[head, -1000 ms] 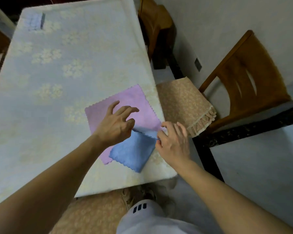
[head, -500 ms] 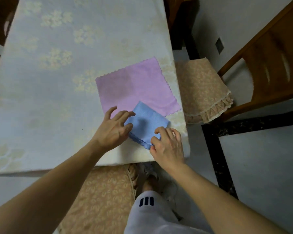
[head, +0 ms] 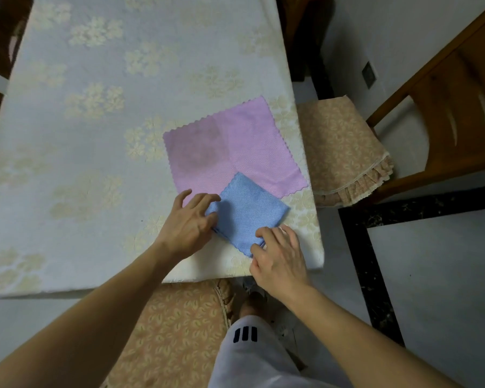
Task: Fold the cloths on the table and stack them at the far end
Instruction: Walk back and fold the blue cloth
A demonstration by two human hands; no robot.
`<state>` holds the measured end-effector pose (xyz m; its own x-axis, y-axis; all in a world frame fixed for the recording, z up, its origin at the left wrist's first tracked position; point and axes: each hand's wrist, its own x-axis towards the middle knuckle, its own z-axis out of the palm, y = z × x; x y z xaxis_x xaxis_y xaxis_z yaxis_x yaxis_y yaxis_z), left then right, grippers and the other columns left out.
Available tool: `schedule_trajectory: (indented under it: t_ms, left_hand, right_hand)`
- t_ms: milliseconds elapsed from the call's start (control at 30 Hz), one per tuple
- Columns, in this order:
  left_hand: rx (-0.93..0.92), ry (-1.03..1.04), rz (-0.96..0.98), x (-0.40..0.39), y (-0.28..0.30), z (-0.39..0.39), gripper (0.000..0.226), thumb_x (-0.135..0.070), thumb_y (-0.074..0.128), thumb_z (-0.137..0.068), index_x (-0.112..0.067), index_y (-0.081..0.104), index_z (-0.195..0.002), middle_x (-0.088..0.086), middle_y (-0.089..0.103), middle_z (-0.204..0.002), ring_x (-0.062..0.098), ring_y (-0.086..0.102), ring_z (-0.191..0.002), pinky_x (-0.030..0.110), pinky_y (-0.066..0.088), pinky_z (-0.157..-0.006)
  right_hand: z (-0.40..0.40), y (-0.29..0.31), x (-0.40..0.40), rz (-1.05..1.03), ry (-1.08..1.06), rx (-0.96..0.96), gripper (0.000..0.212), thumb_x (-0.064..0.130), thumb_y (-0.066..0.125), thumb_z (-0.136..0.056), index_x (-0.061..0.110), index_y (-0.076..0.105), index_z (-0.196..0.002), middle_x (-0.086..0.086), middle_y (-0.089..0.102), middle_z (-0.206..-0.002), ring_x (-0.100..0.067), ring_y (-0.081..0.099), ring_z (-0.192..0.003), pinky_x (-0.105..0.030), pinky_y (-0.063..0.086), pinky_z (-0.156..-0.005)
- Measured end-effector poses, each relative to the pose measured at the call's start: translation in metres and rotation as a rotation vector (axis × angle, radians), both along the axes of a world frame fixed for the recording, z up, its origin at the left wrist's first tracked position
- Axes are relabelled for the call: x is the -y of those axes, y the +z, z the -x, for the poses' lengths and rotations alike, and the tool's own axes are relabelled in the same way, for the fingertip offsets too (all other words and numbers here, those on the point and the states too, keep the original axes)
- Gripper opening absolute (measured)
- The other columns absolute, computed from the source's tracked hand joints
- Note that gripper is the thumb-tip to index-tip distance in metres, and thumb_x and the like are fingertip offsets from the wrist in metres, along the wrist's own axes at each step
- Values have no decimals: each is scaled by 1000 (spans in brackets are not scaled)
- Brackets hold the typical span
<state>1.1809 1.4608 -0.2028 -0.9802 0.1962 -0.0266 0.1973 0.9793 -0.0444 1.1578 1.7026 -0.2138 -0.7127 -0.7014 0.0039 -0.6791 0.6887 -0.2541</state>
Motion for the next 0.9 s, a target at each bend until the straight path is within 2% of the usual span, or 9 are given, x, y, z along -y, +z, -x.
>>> schedule_trajectory:
  t_ms: [67,133,233,300,367,400,567,767,900]
  left_hand:
    - [42,-15,-25,1,0,-3,11,-19,69,-71,-13,65,-79,13,60,-127,32,60,-110,61,35,-103]
    - [63,-21,-64,1,1,-2,26,-21,60,-67,-11,63,-90,15,58,-130,32,60,-112,59,36,-103]
    - [68,-42,-112,-4,5,16,47,-22,52,-63,-8,57,-108,18,53,-137,36,56,-116,52,36,-103]
    - [88,-74,-130,-9,1,36,57,-27,51,-72,-10,56,-125,14,44,-150,34,48,-131,49,32,-109]
    - [108,-119,-133,-12,-10,55,64,-37,45,-89,-13,40,-148,7,30,-161,26,32,-146,46,25,-118]
    - [114,-140,-127,-13,-16,62,65,-42,39,-96,-15,30,-154,5,24,-163,23,25,-149,46,22,-120]
    - [170,-161,-136,-7,-37,70,71,-56,24,-102,-15,12,-158,2,9,-166,18,6,-153,44,14,-124]
    - [204,-110,-139,-4,-43,70,75,-61,16,-100,-17,-1,-158,0,-2,-167,15,-5,-153,44,11,-124]
    - [201,-45,-167,-7,-47,66,77,-62,18,-100,-16,-1,-158,0,-2,-167,14,-4,-153,44,10,-124]
  right_hand:
    - [2,3,-1,31,-19,3,16,26,61,-75,14,70,-80,-5,60,-107,-26,58,-95,-48,40,-104]
    - [9,4,2,90,-72,-12,23,27,57,-77,12,70,-89,-8,62,-109,-27,59,-98,-47,41,-106]
    - [26,-1,13,99,-155,-28,44,28,53,-84,3,66,-118,-16,59,-129,-32,57,-120,-45,37,-113]
    - [38,-5,24,12,-152,-7,62,37,46,-91,-2,52,-139,-21,48,-147,-34,44,-139,-43,27,-118]
    - [47,-12,34,-77,-121,29,75,48,36,-95,-3,34,-150,-21,31,-159,-31,28,-149,-41,18,-121]
    - [51,-16,36,-109,-115,39,79,53,32,-96,-3,28,-153,-20,25,-162,-29,21,-152,-40,14,-122]
    - [62,-37,18,-202,-118,55,90,67,20,-97,2,9,-157,-15,4,-167,-25,4,-155,-38,9,-122]
    - [64,-41,8,-188,-89,37,91,69,20,-98,2,4,-158,-15,-1,-167,-24,-2,-155,-39,12,-122]
    - [62,-44,5,-180,-129,51,93,71,19,-98,2,2,-158,-15,-2,-167,-24,-2,-155,-40,12,-123]
